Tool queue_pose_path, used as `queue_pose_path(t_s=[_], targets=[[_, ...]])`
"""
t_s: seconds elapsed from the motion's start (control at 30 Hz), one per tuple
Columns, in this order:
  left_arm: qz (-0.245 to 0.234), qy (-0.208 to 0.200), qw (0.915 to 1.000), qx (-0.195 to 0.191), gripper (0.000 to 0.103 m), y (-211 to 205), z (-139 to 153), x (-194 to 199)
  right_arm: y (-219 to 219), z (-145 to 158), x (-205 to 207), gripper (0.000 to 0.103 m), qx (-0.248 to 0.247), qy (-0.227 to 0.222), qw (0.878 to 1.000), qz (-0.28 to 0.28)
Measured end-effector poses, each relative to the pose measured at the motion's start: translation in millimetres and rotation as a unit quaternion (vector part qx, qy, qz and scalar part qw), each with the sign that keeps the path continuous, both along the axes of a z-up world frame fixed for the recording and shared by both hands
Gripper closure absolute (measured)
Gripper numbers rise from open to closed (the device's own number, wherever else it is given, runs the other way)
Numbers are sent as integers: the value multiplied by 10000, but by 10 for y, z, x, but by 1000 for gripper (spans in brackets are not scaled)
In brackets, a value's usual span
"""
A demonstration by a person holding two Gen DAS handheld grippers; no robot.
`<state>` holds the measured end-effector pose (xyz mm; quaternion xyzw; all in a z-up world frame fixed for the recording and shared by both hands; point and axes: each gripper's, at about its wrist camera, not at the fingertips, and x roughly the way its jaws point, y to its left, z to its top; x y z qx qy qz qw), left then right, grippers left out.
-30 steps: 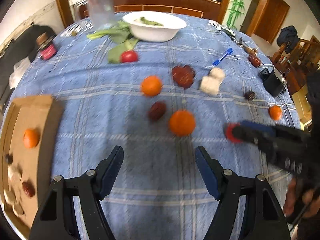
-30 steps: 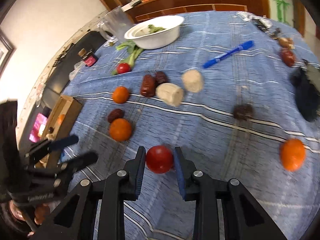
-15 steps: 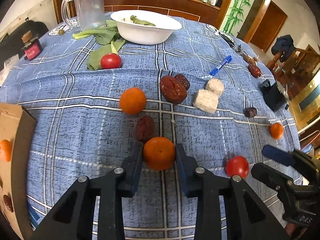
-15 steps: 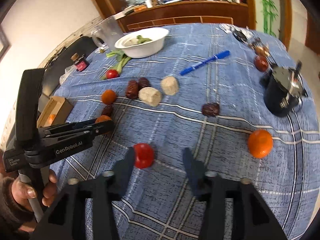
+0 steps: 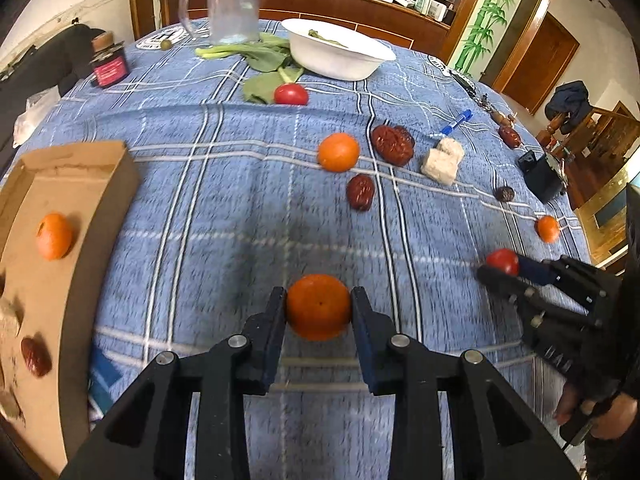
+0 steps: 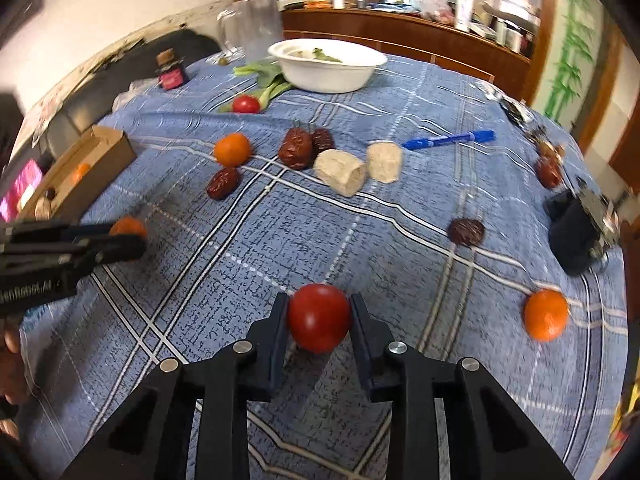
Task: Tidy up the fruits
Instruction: 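Carry the tomato with the right gripper while the left gripper carries the tangerine to the tray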
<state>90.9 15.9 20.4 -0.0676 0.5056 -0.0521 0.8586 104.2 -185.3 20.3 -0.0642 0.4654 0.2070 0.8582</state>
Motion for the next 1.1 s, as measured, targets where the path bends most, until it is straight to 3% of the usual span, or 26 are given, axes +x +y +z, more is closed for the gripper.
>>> queue_pose_path(t_s=[0.1, 0.3, 0.53, 0.8, 1.1], targets=[[-23, -65, 10000, -16, 72, 44, 46, -144, -51, 146, -139, 72, 161, -142, 9997, -86], [-183, -334, 9993, -22, 72, 104, 242, -417, 36, 397, -554, 72, -25, -473, 9988, -152], [-349, -686, 9970, 65, 72, 242, 502, -676, 224, 426, -866, 72, 123, -289, 9987, -411], [-240, -826, 9963, 20, 72, 664, 630, -826, 641, 462, -928, 71, 117, -211, 9988, -422], [234, -916, 9955, 7, 72, 1287, 678, -925, 1246, 521, -858, 71, 119, -204, 9997, -62]])
